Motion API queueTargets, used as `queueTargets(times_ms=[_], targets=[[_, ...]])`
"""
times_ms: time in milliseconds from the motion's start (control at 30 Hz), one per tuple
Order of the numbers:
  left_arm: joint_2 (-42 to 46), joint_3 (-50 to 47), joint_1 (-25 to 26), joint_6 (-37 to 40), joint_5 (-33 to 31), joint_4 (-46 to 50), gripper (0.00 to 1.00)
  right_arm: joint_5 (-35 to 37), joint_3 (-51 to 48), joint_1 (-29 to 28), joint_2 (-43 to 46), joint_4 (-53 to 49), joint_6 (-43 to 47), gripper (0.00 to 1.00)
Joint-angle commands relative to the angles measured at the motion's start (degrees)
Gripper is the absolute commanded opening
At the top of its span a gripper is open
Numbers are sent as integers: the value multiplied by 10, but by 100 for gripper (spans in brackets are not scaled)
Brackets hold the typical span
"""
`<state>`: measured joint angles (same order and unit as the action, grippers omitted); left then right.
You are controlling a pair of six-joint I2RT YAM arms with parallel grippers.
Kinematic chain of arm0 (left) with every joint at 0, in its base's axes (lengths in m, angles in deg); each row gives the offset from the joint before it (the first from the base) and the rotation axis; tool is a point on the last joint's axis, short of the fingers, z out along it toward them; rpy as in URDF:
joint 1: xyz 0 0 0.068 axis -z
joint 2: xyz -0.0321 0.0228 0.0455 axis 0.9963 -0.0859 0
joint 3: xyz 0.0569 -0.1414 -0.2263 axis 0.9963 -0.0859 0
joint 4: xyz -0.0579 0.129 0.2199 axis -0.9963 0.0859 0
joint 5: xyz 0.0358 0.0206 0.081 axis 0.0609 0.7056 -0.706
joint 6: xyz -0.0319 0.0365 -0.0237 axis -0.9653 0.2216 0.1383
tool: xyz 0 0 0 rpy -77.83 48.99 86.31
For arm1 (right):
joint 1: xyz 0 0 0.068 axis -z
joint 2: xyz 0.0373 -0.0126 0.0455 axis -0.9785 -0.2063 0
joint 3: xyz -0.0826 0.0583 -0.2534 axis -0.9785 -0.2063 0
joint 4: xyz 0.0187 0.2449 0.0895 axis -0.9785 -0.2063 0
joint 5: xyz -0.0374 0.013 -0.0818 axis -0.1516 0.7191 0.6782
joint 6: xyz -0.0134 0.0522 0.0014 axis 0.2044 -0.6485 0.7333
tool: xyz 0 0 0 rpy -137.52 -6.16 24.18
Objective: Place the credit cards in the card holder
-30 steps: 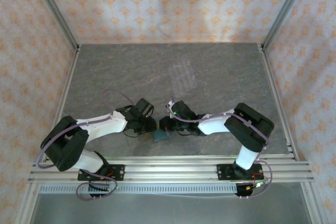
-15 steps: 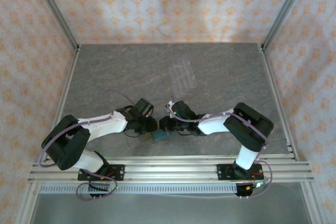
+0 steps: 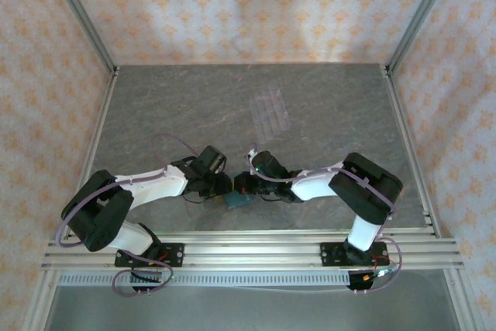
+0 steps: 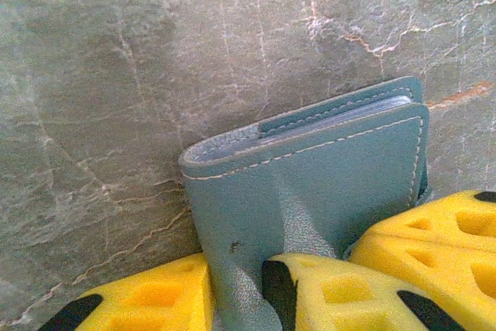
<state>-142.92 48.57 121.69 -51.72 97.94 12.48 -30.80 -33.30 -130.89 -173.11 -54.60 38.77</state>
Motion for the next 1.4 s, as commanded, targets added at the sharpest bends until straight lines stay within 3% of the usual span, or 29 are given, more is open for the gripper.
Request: queueTargets(times_ms=[0,400,567,733,867,1000,1167,1367], targets=[[-55,-30,4,-7,-32,-28,28,13,-25,-48,-26,-24,-11,0],[-58,-17,-4,-28,-42,-9,28,110,-4,-103,-6,-150,10,0],[-46,-9,-28,-40,13,-33,28,135,0,-109,-6,-181,2,0],[4,-2,-71,-37,45,-16,29,140,1,-109,-11,-187,0,0],[50,7,-86,-11,24,47,29,137,7,-109,-14,-189,2,0],[76,-17,-90,-1,6,63,23,139,11,-109,-8,-193,6,0],[61,-58,-87,7,29,33,11,157,19,-111,-6,-212,5,0],[92,-98,-57,2,23,24,11,169,40,-116,-17,-238,10,0]])
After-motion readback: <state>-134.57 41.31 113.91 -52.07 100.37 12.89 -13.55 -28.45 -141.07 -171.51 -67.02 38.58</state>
